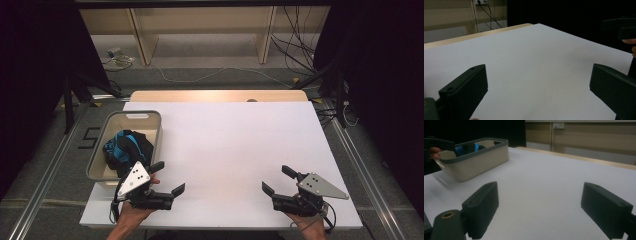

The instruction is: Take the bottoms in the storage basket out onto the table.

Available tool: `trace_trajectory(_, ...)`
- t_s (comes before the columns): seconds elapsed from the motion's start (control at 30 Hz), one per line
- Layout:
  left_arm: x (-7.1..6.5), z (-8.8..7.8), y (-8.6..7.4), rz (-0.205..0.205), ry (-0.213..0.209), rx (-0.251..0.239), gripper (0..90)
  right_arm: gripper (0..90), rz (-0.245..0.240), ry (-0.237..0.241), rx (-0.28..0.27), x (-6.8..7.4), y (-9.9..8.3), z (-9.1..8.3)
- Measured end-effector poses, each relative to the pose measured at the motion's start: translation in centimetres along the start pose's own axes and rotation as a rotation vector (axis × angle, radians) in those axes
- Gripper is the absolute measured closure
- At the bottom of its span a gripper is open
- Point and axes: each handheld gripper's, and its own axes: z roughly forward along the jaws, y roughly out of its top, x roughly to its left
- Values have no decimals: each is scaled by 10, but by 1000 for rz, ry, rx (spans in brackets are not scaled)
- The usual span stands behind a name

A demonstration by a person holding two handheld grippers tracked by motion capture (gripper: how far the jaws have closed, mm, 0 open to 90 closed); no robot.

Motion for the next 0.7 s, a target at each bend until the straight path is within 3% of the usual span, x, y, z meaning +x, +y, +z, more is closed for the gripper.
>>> trace_trajectory(0.3,-1,3,0,10,-1,8,12,157,-5,3,3,1,0,1)
trace_trajectory(0.7,0,7,3,20,33,4,11,160,-11,2,5,1,0,1)
